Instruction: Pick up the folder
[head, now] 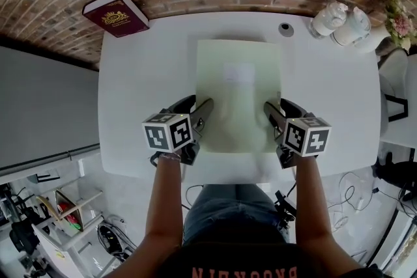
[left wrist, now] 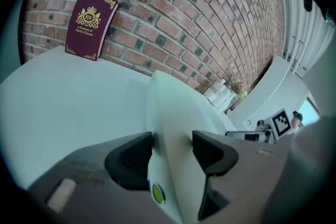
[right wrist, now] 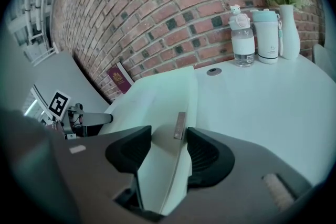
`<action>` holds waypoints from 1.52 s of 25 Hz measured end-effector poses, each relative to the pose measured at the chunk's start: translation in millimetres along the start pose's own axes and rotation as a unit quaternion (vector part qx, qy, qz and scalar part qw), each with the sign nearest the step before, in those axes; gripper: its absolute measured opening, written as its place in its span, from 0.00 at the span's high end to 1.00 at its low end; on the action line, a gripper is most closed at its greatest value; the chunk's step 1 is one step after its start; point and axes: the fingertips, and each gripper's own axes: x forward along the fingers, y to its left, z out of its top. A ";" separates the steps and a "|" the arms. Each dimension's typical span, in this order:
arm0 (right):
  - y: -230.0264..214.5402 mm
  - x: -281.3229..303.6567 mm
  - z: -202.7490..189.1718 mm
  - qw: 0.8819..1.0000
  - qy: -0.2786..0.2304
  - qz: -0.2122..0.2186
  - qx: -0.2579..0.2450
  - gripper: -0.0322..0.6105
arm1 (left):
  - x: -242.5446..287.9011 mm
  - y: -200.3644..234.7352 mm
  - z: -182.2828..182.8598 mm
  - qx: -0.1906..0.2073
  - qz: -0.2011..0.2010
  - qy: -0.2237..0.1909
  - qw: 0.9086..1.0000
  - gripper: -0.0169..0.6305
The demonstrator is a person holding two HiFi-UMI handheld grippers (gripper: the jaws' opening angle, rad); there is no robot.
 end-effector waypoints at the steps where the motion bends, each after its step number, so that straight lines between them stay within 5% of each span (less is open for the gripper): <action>1: 1.4 -1.9 1.7 1.000 -0.002 0.000 -0.003 0.62 | -1.8 -1.2 0.6 0.000 0.000 -0.002 1.000 0.59; 38: 54.4 -87.2 95.0 0.988 -0.133 0.005 -0.079 0.62 | -76.0 -72.8 93.9 0.072 -0.016 -0.142 0.987 0.59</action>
